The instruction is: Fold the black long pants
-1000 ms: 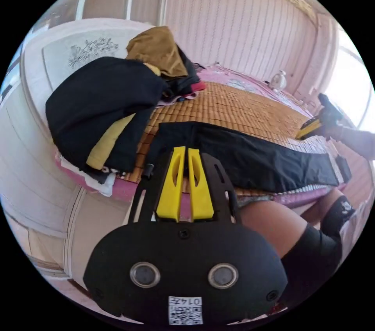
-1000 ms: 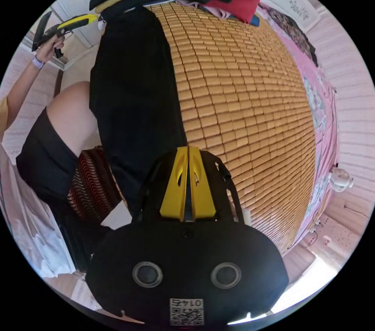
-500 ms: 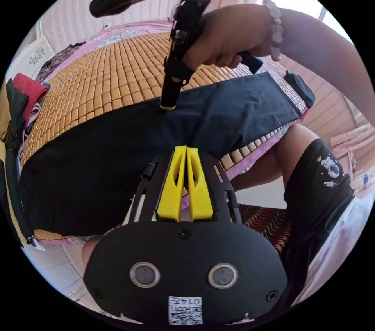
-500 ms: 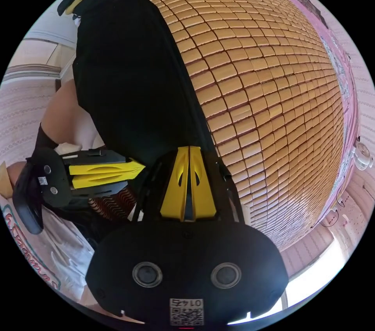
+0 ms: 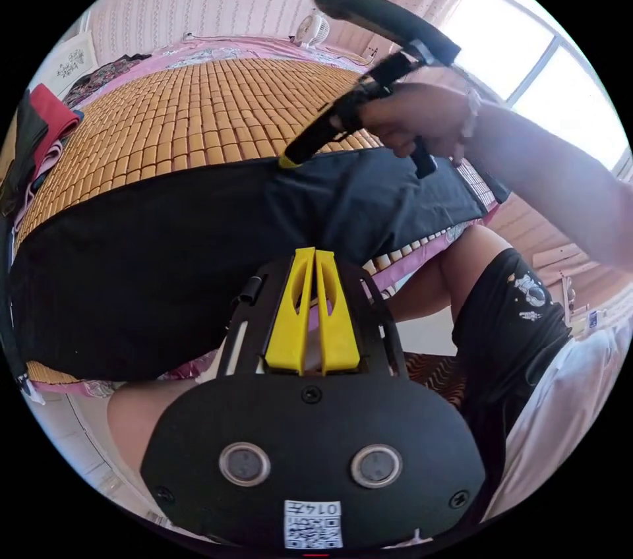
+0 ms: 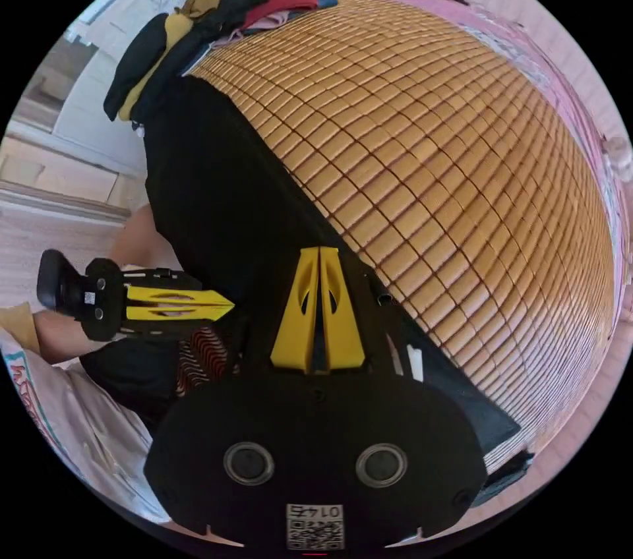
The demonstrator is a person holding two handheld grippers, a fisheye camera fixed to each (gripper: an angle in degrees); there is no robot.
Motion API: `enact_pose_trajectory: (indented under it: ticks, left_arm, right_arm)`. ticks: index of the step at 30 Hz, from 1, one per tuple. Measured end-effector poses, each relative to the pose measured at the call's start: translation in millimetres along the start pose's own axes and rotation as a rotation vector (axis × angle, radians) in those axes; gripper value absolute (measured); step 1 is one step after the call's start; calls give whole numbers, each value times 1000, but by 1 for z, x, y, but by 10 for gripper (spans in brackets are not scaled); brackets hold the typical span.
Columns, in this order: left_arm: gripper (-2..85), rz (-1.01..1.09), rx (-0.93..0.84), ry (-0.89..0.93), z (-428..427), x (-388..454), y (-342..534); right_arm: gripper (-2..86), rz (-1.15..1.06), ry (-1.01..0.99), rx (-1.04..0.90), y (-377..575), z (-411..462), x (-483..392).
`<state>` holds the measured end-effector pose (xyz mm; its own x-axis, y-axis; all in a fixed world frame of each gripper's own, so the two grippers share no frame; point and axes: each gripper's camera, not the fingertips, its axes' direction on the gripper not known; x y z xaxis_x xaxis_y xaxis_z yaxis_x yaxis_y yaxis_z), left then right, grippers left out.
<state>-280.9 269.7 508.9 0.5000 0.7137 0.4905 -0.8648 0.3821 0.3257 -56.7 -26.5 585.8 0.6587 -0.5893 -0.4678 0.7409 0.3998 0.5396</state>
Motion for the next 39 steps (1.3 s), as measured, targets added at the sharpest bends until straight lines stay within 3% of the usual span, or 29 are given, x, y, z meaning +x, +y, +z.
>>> enact_pose_trajectory:
  ticks: [6, 11, 16, 20, 24, 31, 35, 39]
  left_arm:
    - [-10, -39, 32, 77, -20, 7, -23]
    - [-10, -17, 1, 3, -35, 6, -44]
    - [-10, -49, -103, -128, -39, -11, -55]
    - [-10, -102, -164, -155, -36, -23, -58]
    - [-10, -112, -239, -174, -18, -27, -59]
    - [-10, -19, -279, -187, -11, -19, -74]
    - [-10, 42, -273, -32, 9, 4, -91]
    - [-10, 115, -224, 114, 40, 45, -117]
  right_arm:
    - [6, 426, 73, 249, 223, -103, 88]
    - [126, 955, 238, 290, 424, -144, 151]
    - [157, 1145, 88, 360, 500, -152, 186]
    - [84, 1134, -186, 502, 534, -163, 199]
    - [45, 1115, -233, 534, 554, -181, 192]
    - [25, 964, -129, 662, 571, -277, 179]
    - [23, 959, 21, 859, 591, -353, 181]
    - [23, 874, 35, 1047, 590, -420, 161]
